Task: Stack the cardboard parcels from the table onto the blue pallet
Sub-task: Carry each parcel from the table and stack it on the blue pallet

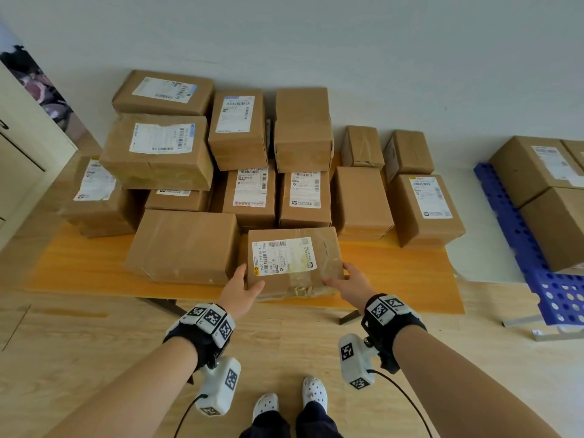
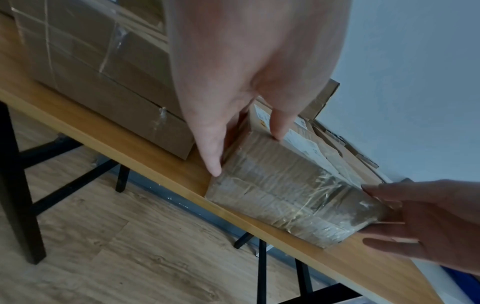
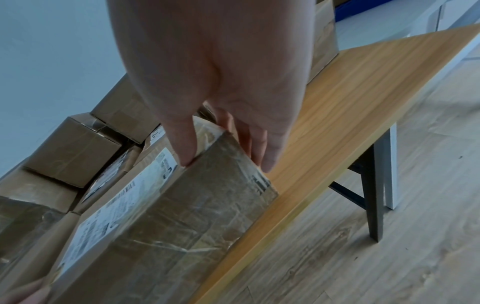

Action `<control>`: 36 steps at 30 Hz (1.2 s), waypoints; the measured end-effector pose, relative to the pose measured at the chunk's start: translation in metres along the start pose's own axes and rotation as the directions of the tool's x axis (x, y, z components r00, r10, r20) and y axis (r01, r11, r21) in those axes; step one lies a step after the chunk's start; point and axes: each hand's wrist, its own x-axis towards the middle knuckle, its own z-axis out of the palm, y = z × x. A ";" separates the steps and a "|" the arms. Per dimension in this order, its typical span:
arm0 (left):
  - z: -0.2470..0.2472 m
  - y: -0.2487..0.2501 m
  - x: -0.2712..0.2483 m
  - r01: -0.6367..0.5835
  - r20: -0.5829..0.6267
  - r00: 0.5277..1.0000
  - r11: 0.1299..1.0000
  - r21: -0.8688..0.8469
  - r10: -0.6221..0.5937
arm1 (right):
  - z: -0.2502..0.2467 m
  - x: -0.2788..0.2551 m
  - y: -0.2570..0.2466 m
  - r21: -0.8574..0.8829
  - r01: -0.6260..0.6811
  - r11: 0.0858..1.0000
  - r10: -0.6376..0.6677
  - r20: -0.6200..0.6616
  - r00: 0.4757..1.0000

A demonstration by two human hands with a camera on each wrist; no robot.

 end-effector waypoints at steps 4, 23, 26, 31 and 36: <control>0.003 0.001 -0.001 -0.020 -0.008 1.000 0.994 -0.108 0.019 | 0.003 -0.001 0.003 0.079 -0.036 0.996 0.036 -0.008 0.999; 0.029 0.035 -0.026 -0.133 0.019 0.990 0.977 -0.165 0.138 | -0.023 -0.058 0.035 0.213 -0.007 0.977 0.050 -0.197 0.979; 0.041 0.053 -0.033 -0.167 0.041 0.984 0.975 -0.144 0.174 | -0.042 -0.070 0.044 0.237 0.007 0.972 0.050 -0.233 0.971; 0.072 0.085 -0.051 -0.218 0.055 0.973 0.971 -0.100 0.224 | -0.081 -0.095 0.063 0.285 0.052 0.957 0.031 -0.276 0.961; 0.120 0.126 -0.081 -0.290 0.059 0.953 0.952 -0.098 0.296 | -0.133 -0.122 0.094 0.299 0.108 0.948 0.002 -0.346 0.938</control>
